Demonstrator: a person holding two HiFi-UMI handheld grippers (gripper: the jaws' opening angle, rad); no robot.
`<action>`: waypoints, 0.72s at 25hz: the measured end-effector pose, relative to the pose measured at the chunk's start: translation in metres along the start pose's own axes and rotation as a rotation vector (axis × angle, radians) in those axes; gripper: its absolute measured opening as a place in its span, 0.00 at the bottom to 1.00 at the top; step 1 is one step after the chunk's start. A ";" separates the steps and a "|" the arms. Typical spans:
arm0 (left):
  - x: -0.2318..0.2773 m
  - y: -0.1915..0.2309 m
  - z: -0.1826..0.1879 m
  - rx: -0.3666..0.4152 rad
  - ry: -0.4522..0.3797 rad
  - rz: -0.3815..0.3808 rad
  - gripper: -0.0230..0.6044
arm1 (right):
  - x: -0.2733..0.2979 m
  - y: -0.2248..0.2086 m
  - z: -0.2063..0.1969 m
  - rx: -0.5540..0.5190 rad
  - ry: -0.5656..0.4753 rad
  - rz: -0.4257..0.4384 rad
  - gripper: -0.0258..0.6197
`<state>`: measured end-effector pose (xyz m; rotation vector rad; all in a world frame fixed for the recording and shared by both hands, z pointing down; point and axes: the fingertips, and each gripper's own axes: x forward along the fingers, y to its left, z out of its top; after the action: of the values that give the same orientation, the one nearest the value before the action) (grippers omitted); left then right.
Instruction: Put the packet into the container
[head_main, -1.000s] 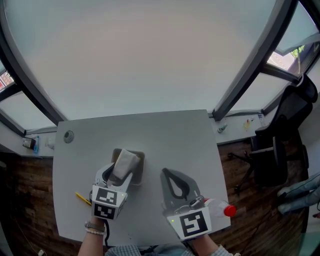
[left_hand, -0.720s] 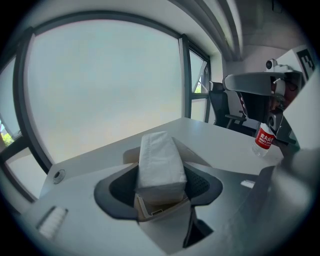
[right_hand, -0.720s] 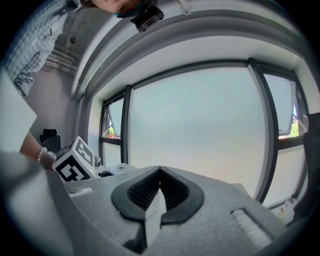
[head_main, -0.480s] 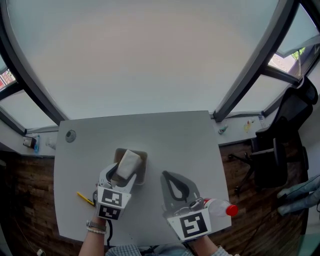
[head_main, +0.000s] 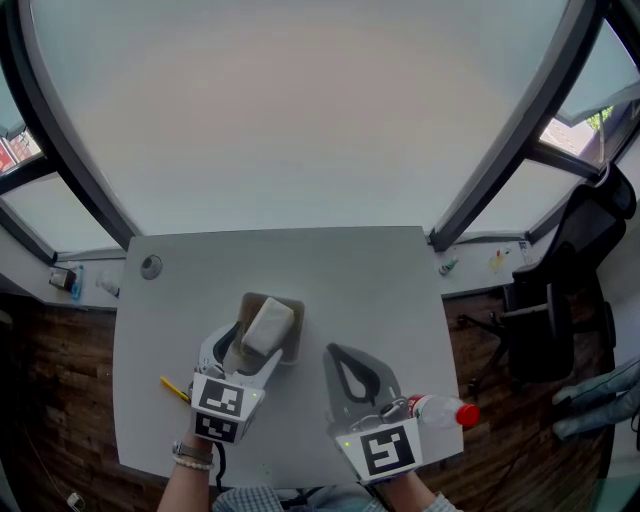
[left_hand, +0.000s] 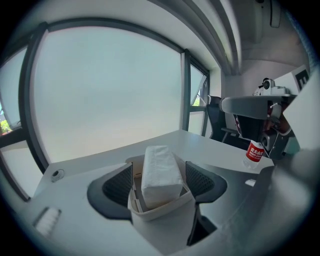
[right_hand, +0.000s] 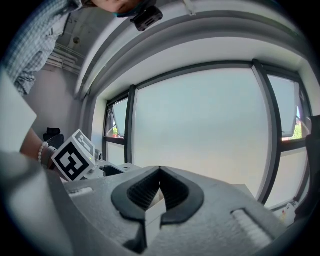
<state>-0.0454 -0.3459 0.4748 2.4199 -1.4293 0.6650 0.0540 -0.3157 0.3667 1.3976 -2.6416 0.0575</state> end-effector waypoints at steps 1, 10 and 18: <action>-0.003 0.001 0.003 -0.004 -0.014 0.002 0.59 | 0.000 0.001 0.001 -0.003 -0.003 0.002 0.04; -0.039 0.004 0.014 -0.002 -0.059 0.028 0.20 | -0.006 0.021 0.013 -0.011 -0.030 0.023 0.04; -0.065 0.000 0.031 0.029 -0.118 0.033 0.04 | -0.013 0.032 0.026 -0.026 -0.053 0.028 0.04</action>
<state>-0.0643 -0.3099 0.4156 2.5002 -1.5180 0.5633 0.0319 -0.2895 0.3397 1.3727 -2.6952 -0.0107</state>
